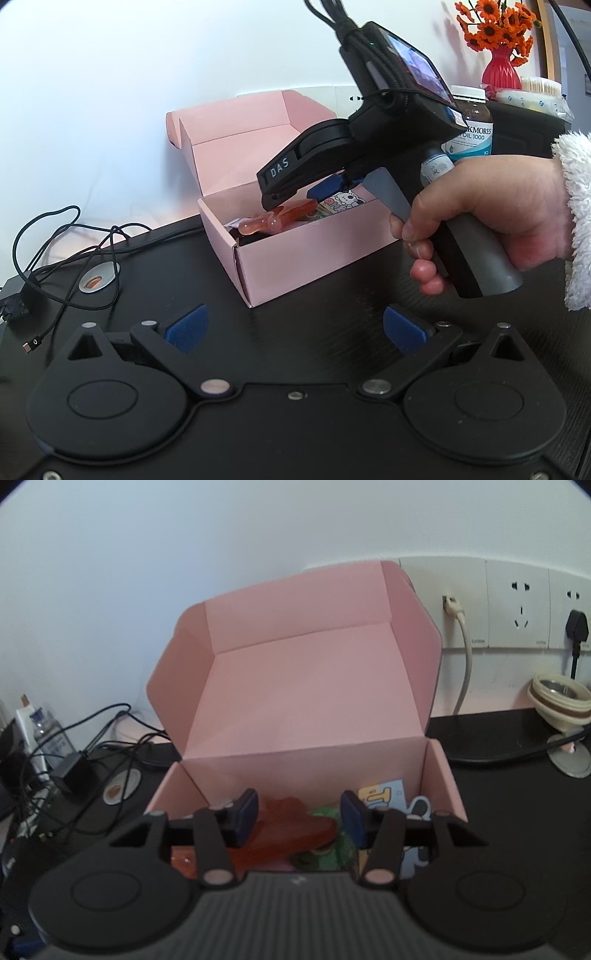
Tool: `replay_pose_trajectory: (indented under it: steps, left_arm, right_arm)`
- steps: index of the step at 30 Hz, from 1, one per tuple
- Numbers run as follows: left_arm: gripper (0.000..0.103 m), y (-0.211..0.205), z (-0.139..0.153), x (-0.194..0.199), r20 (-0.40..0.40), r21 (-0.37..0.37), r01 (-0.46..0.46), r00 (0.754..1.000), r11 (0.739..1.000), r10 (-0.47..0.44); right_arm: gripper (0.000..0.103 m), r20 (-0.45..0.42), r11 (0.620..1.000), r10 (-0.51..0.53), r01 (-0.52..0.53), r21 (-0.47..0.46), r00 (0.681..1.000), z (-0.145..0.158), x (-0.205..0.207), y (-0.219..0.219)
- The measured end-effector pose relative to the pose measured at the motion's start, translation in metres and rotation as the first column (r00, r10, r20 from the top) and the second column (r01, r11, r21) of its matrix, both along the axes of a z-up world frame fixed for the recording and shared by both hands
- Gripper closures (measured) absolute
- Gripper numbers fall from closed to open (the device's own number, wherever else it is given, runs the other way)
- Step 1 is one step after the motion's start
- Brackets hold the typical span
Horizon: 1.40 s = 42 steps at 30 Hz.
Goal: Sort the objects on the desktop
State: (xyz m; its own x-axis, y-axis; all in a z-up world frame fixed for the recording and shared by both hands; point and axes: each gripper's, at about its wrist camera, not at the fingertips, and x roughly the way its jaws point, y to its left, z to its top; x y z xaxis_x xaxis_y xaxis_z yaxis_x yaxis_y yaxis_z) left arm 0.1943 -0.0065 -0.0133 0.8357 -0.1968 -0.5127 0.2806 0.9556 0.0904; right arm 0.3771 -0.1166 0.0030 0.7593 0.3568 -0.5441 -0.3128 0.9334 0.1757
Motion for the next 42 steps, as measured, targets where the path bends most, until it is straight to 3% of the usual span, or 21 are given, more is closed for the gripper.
replay_pose_trajectory:
  steps: [4, 6, 7, 9, 12, 17, 23, 30, 39, 42]
  left_arm:
    - [0.000, 0.000, 0.000, 0.000, 0.001, 0.001, -0.001, 1.000, 1.000, 0.001]
    - [0.000, -0.001, 0.000, 0.000, 0.005, 0.005, -0.001, 1.000, 1.000, 0.001]
    - [0.000, -0.002, 0.000, 0.000, 0.007, 0.006, 0.000, 1.000, 1.000, 0.000]
    - [0.000, -0.002, 0.000, 0.000, 0.006, 0.007, 0.000, 1.000, 1.000, 0.000]
    - [0.000, -0.002, 0.000, 0.000, 0.003, 0.002, -0.001, 1.000, 1.000, 0.001]
    - [0.000, -0.003, 0.001, 0.001, 0.002, -0.001, -0.003, 1.000, 1.000, 0.003]
    - [0.000, -0.004, 0.001, 0.000, 0.004, 0.005, 0.001, 1.000, 1.000, -0.001]
    - [0.000, 0.001, 0.000, 0.003, -0.009, -0.019, -0.010, 1.000, 1.000, 0.010]
    - [0.000, -0.001, -0.001, 0.003, 0.000, -0.003, 0.000, 1.000, 1.000, 0.000]
    - [0.000, 0.000, -0.001, 0.003, -0.002, -0.009, -0.003, 1.000, 1.000, 0.003]
  right_arm:
    - [0.045, 0.045, 0.993, -0.007, 0.012, -0.121, 0.999, 0.003, -0.004, 0.014]
    - [0.016, 0.083, 0.979, -0.021, 0.038, -0.201, 0.996, 0.004, -0.008, 0.022]
    - [0.013, 0.105, 0.973, -0.021, 0.045, -0.226, 0.994, 0.006, -0.010, 0.024]
    - [0.013, 0.149, 0.963, -0.018, 0.057, -0.264, 0.989, 0.011, -0.015, 0.026]
    - [0.013, 0.180, 0.978, 0.005, 0.033, -0.205, 0.984, 0.031, -0.025, 0.015]
    - [0.013, 0.112, 0.978, 0.087, -0.063, -0.198, 0.990, 0.051, -0.034, 0.000]
    - [0.013, 0.015, 0.965, 0.129, -0.122, -0.233, 0.991, 0.045, -0.036, 0.010]
    - [0.013, -0.060, 0.907, 0.145, -0.157, -0.391, 0.988, 0.027, -0.020, 0.034]
    - [0.013, -0.048, 0.861, 0.095, -0.106, -0.497, 0.994, 0.034, -0.022, 0.022]
    - [0.013, -0.044, 0.864, 0.091, -0.101, -0.494, 0.995, 0.036, -0.023, 0.025]
